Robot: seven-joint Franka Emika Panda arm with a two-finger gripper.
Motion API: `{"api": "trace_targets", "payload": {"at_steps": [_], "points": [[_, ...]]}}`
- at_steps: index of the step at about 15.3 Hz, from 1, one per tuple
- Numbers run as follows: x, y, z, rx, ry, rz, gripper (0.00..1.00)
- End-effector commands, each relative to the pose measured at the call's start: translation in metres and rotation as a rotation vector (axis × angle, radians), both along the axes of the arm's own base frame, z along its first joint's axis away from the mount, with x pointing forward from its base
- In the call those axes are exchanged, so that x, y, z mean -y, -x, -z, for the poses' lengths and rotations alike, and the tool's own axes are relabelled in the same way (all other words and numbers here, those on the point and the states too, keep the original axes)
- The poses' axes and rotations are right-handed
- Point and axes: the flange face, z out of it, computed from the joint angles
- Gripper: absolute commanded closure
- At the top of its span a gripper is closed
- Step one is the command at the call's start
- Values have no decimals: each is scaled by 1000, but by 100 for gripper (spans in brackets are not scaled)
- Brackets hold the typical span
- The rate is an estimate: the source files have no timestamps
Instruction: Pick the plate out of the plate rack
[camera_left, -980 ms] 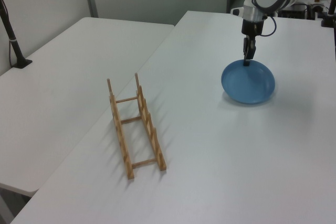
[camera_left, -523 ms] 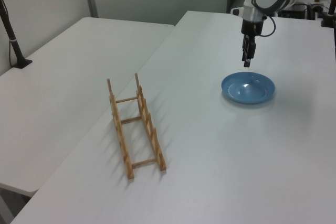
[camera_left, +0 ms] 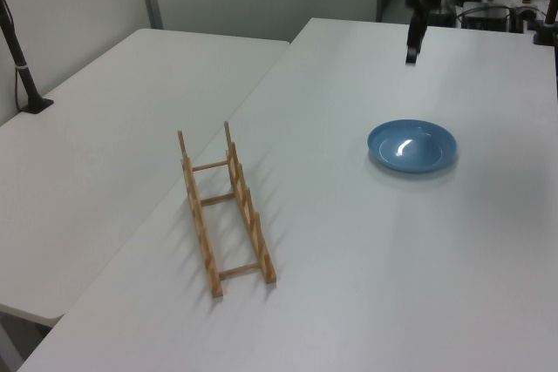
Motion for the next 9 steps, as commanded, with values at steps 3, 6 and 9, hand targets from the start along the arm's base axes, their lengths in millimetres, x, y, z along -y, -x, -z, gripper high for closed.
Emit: {"api": "trace_targets", "payload": {"at_steps": [3, 6, 9], "points": [[-31, 14, -98, -12, -26, 286, 0], [-53, 24, -118, -9, -24, 322, 0], [-63, 23, -145, 31, 6, 322, 0]]}}
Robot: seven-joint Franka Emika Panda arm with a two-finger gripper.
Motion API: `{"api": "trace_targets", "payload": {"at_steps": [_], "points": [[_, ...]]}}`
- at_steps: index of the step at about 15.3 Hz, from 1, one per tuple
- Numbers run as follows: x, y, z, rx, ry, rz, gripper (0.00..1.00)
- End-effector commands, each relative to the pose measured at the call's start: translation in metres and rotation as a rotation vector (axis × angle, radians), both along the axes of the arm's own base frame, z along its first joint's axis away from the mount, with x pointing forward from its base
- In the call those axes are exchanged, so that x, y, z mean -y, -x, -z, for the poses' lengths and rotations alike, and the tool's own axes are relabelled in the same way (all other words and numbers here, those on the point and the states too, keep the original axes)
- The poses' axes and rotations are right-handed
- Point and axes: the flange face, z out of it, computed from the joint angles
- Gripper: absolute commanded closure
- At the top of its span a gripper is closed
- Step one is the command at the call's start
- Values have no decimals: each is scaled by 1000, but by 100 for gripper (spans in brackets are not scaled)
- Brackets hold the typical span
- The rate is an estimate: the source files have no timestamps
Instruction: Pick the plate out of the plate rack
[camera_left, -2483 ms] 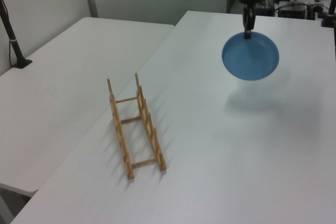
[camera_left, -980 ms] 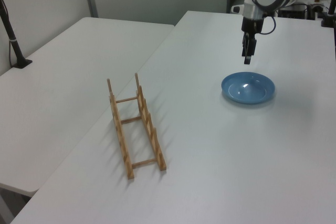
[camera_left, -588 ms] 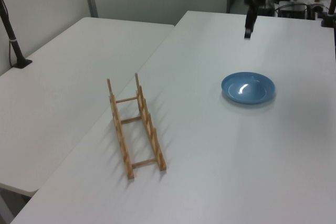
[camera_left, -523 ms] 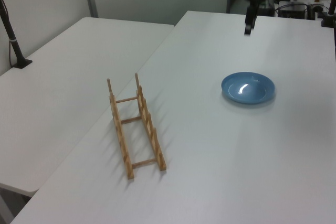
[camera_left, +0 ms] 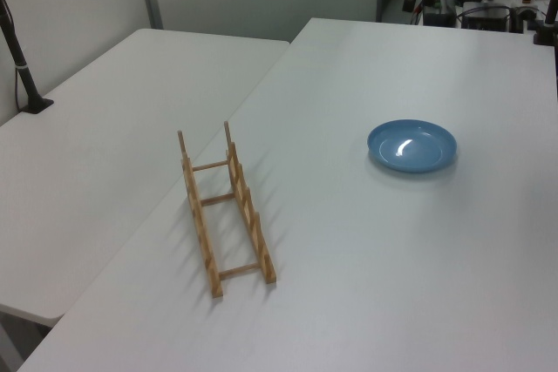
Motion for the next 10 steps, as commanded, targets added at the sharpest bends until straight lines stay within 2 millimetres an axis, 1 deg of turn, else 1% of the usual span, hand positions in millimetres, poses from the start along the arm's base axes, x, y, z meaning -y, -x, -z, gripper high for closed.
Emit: {"api": "trace_targets", "payload": {"at_steps": [1, 3, 5, 7, 8, 10], "points": [[-18, 5, -26, 6, 48, -53, 0], [-27, 3, -23, 13, 65, -147, 0], [-35, 1, -19, 13, 81, -197, 0], [-35, -5, -12, 0, 159, -221, 0], [-36, -6, -11, -4, 169, -223, 0], [-46, -5, -11, -3, 171, -239, 0]]}}
